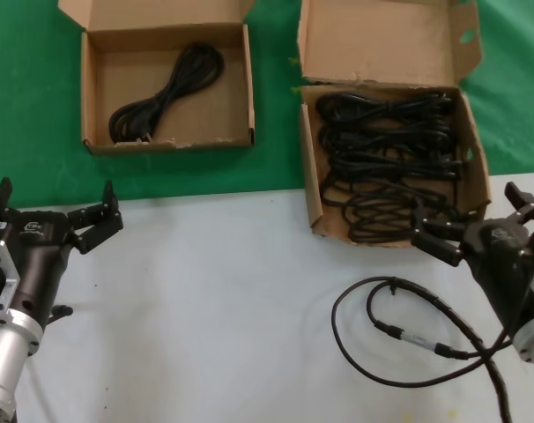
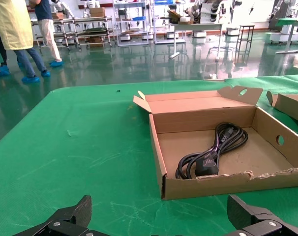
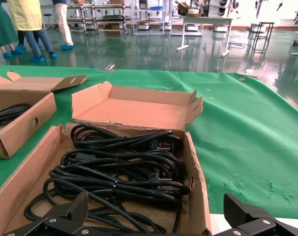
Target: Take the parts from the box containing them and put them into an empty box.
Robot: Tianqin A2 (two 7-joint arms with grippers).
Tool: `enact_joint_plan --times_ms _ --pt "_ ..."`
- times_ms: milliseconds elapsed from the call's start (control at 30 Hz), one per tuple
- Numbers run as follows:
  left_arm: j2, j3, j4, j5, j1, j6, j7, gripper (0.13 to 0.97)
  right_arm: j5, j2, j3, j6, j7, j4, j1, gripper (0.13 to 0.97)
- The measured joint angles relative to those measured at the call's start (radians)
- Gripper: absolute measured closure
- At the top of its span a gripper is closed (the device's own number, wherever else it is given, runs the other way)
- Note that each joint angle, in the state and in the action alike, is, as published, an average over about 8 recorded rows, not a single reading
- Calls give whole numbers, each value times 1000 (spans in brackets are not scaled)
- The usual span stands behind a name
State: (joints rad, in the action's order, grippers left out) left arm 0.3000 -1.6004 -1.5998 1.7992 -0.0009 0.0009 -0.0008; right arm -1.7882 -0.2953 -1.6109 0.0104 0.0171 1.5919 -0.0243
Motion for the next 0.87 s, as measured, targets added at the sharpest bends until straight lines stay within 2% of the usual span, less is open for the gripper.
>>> enact_joint_plan --times_ms 867 --pt "0 0 0 0 0 0 0 132 0 0 0 0 0 0 0 129"
